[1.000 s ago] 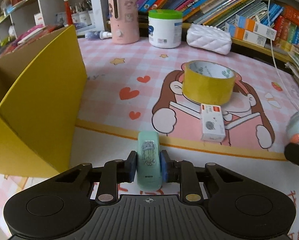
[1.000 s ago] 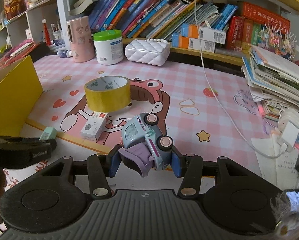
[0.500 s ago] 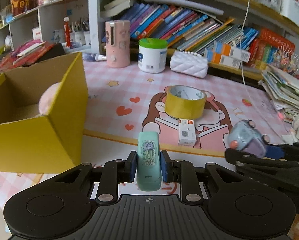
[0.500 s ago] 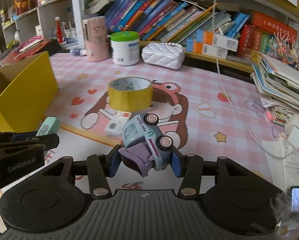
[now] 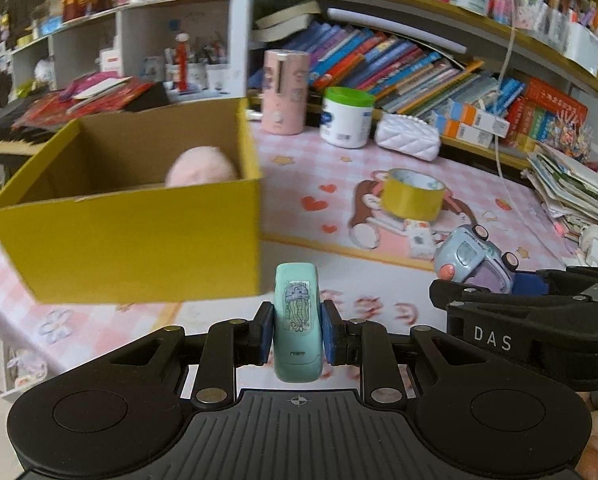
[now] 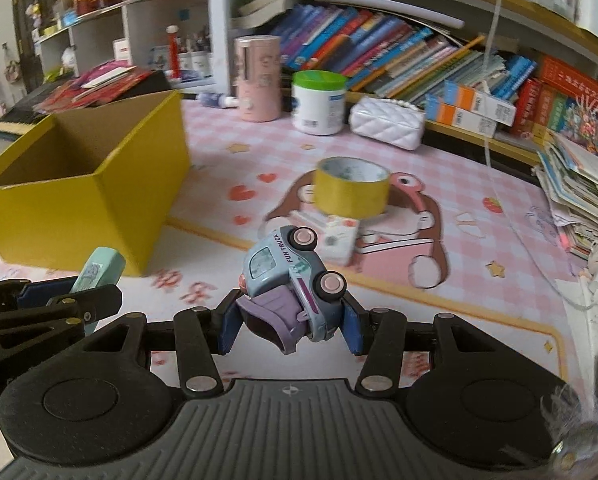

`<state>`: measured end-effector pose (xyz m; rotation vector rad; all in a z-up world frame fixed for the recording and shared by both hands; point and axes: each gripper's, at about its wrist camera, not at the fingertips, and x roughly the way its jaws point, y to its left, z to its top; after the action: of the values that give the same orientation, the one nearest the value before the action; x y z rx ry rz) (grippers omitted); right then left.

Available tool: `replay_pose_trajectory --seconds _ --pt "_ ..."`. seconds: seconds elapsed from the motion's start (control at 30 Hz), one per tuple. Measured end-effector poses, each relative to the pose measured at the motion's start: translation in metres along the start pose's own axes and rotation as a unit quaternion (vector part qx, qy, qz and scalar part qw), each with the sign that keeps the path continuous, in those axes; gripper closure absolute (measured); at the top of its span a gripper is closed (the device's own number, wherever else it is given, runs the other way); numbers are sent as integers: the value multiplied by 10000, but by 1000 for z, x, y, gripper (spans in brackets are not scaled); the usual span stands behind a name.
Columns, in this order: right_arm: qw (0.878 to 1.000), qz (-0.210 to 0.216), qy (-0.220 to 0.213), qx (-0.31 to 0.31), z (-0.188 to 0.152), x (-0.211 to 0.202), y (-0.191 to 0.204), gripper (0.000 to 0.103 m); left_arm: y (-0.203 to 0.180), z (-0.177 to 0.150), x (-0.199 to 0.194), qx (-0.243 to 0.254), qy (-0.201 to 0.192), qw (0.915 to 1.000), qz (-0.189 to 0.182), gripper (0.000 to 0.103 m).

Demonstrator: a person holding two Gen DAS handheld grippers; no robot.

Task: Organize objects
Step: 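Carry the car in the right tool and eraser in the left tool to the yellow box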

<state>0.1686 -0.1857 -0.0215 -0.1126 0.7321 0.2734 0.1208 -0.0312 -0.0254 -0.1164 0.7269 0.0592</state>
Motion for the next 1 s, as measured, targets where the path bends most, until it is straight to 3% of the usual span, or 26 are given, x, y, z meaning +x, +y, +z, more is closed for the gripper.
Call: replay_pose_trajectory --seconds 0.4,1.0 --pt "9991 272 -60 -314 -20 -31 91 55 75 -28 -47 -288 -46 9994 201 80" --pt "9976 514 -168 -425 -46 -66 181 55 149 -60 -106 -382 -304 9981 385 80"
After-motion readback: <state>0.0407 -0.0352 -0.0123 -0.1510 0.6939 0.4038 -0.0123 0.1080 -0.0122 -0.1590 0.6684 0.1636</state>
